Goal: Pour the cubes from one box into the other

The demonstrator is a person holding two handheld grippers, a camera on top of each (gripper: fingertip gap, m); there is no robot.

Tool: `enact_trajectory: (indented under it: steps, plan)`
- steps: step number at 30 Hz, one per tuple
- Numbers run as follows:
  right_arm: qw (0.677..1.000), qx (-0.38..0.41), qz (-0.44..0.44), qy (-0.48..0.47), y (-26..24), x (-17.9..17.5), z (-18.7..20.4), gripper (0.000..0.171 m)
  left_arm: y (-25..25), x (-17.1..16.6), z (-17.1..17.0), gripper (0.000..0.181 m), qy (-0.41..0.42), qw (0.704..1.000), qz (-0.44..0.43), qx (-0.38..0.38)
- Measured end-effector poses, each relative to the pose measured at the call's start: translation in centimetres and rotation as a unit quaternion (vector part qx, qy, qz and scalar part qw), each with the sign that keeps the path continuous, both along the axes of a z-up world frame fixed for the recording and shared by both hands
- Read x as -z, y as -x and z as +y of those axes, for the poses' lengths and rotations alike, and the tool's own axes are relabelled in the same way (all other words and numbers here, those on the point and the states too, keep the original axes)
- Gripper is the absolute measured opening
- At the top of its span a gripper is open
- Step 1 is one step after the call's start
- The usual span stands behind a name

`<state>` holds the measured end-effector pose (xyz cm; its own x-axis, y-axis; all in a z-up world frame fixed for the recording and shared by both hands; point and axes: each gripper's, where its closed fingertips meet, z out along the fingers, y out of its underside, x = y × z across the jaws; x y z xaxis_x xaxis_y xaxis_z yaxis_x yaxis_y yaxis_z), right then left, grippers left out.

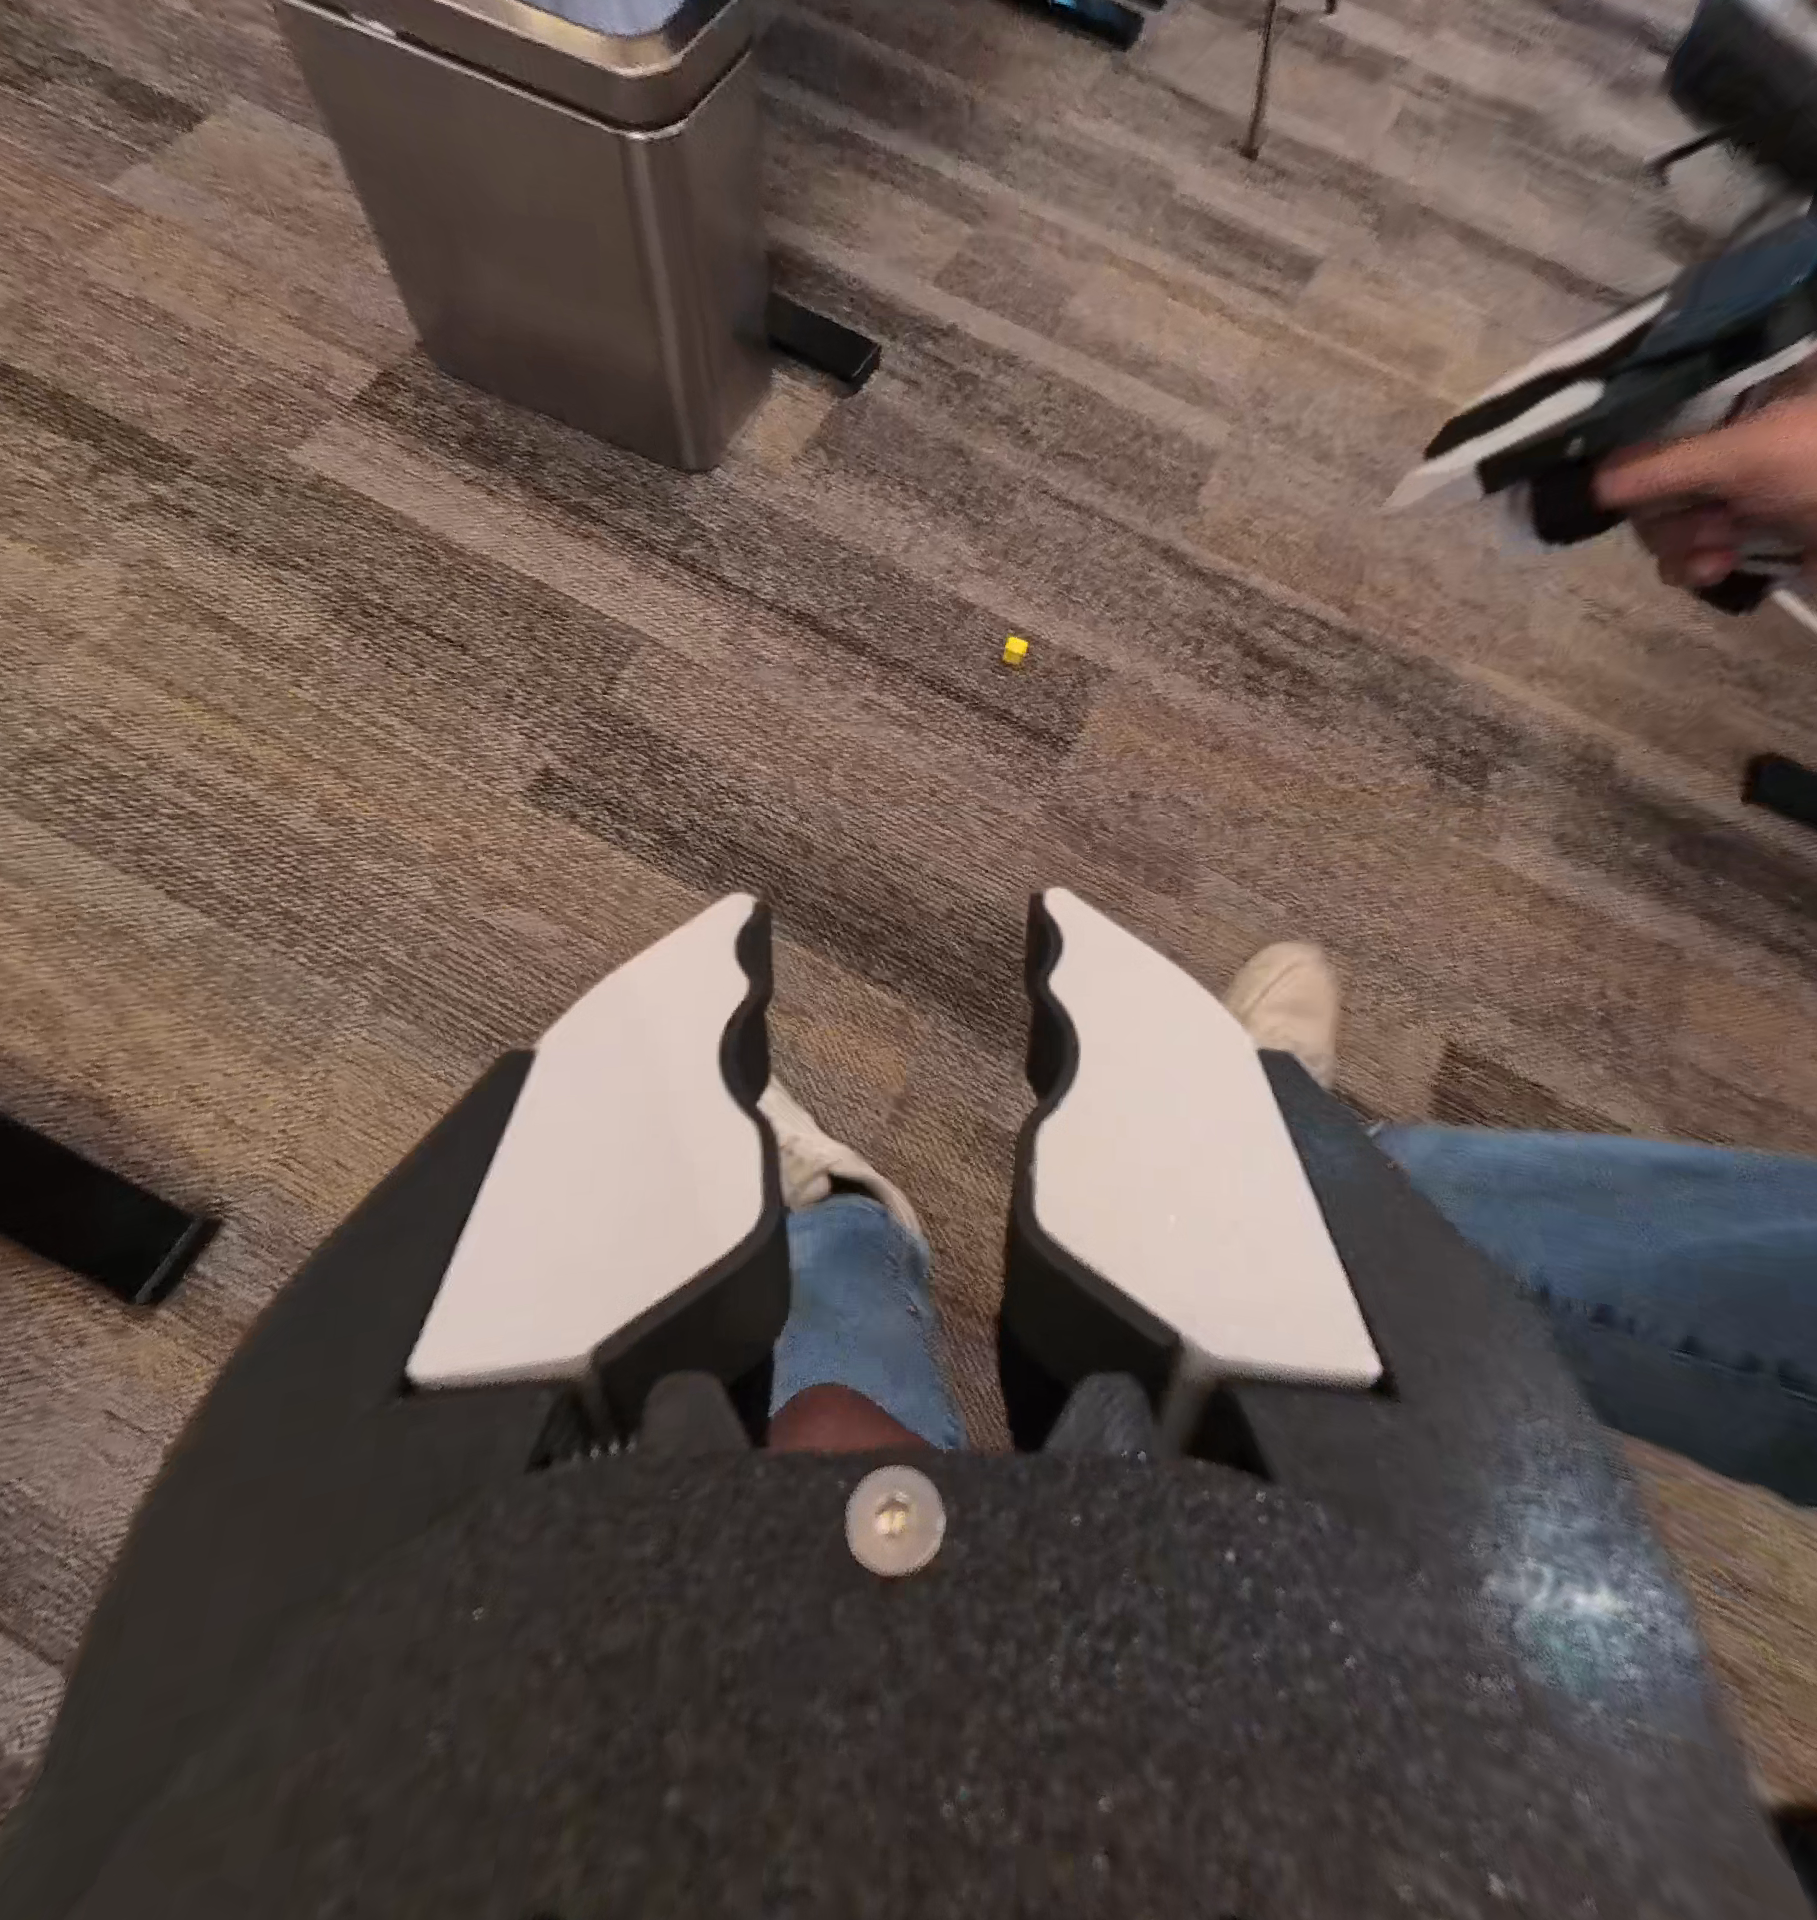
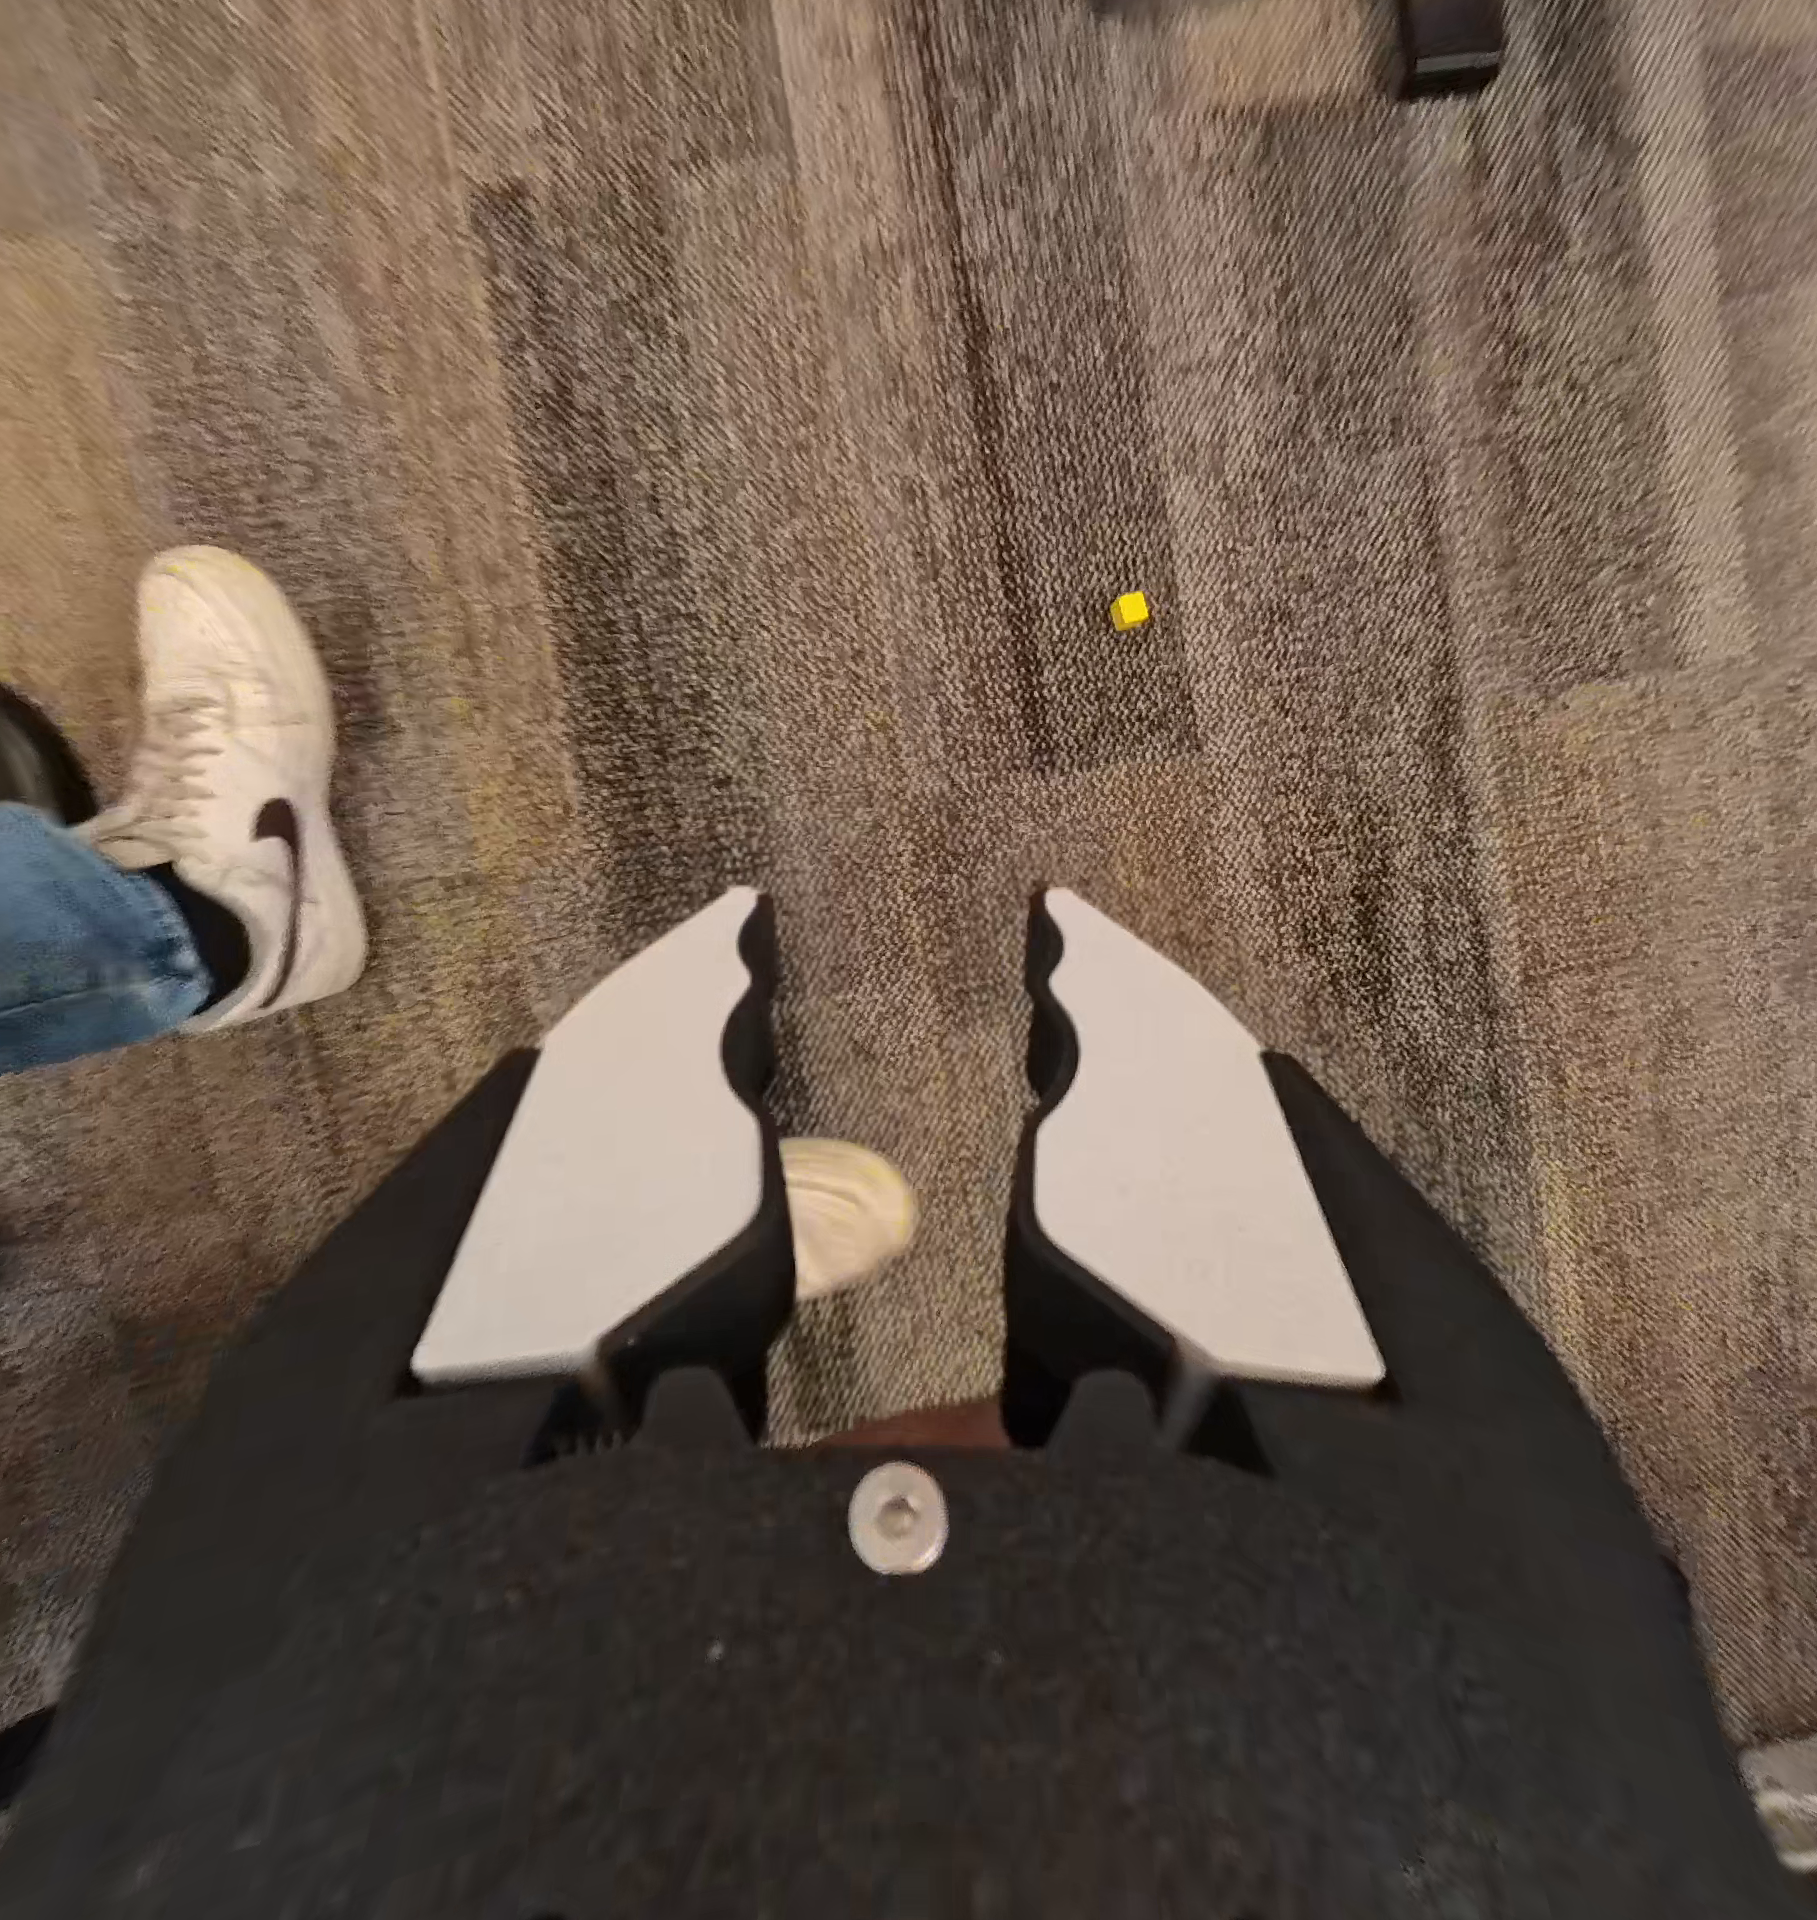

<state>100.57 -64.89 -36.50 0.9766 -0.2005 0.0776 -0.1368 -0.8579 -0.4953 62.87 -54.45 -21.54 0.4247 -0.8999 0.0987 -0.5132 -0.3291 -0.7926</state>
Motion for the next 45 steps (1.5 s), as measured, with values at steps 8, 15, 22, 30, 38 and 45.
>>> enact_trajectory:
  steps: [8, 15, 22, 30, 38, 45]
  plan:
    - [0.995, -0.017, 0.076, 0.063, -9.5, 19.1, 5.7, 0.046, -9.5, 4.9, 3.3, 0.045, 0.046, 0.999, -0.006, -0.016]
    - [0.994, -0.040, 0.044, 0.093, -18.4, 32.9, 10.3, 0.043, -16.9, 7.5, 8.2, 0.043, 0.022, 0.999, 0.035, 0.011]
    - [0.983, -0.059, 0.046, 0.167, -24.6, 44.0, 14.9, 0.042, -22.2, 10.2, 15.2, 0.042, 0.027, 0.996, 0.084, 0.023]
    - [0.967, -0.109, 0.036, 0.226, -25.7, 51.2, 18.1, 0.041, -23.3, 13.0, 21.7, 0.041, 0.015, 0.989, 0.144, 0.004]
    - [0.968, -0.156, 0.028, 0.195, -25.0, 47.4, 18.6, 0.022, -24.5, 13.0, 21.9, 0.041, 0.038, 0.990, 0.134, 0.020]
    - [0.972, -0.201, -0.005, 0.119, -19.4, 33.3, 15.5, 0.022, -23.6, 10.9, 18.7, 0.039, 0.012, 0.993, 0.109, 0.038]
